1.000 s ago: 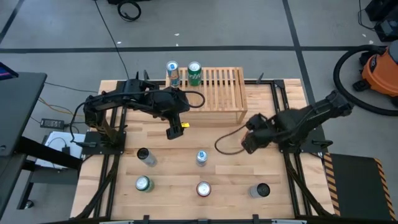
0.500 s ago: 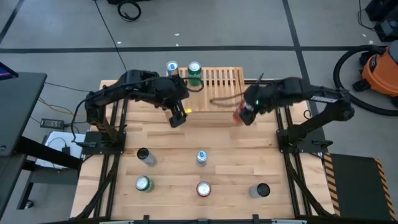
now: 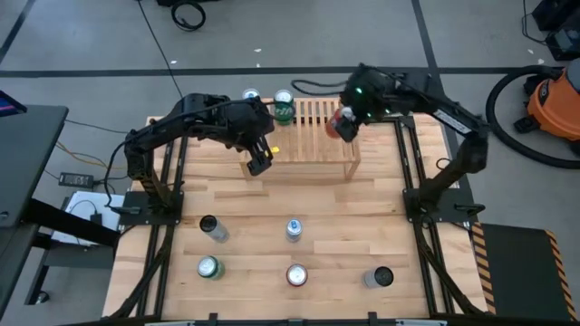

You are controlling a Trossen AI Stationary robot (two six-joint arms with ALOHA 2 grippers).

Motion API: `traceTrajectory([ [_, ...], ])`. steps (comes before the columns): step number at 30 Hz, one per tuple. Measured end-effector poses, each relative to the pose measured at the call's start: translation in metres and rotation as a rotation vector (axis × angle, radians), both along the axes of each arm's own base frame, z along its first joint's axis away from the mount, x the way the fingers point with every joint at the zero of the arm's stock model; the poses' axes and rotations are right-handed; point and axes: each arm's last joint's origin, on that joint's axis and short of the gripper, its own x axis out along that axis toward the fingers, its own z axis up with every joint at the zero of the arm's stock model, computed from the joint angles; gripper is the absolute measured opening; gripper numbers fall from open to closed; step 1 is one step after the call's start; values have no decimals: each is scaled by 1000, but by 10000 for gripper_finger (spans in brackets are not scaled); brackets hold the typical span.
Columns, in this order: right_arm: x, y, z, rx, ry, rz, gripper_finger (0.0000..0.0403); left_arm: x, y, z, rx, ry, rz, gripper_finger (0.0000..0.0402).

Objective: Place canned beverage on shelf
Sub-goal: Put the right orange soda can on the shelf

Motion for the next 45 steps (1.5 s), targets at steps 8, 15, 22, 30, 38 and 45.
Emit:
traceTrajectory([
  [8, 31, -38, -3, -28, 69, 79, 306, 0, 0, 0, -15, -7, 22, 389],
  [15, 53, -64, -12, -49, 103, 114, 306, 0, 0, 0, -24, -14, 38, 389],
  [22, 69, -83, -29, -13, 125, 127, 306, 0, -1, 0, -35, -19, 55, 389],
  [30, 74, -94, -37, 0, 130, 140, 306, 1, 0, 0, -35, -24, 56, 389],
  [38, 76, -102, -41, 3, 113, 179, 306, 1, 0, 1, -35, -30, 57, 389],
  [45, 80, -103, -43, -5, 102, 217, 306, 1, 0, 1, -43, -34, 70, 389],
])
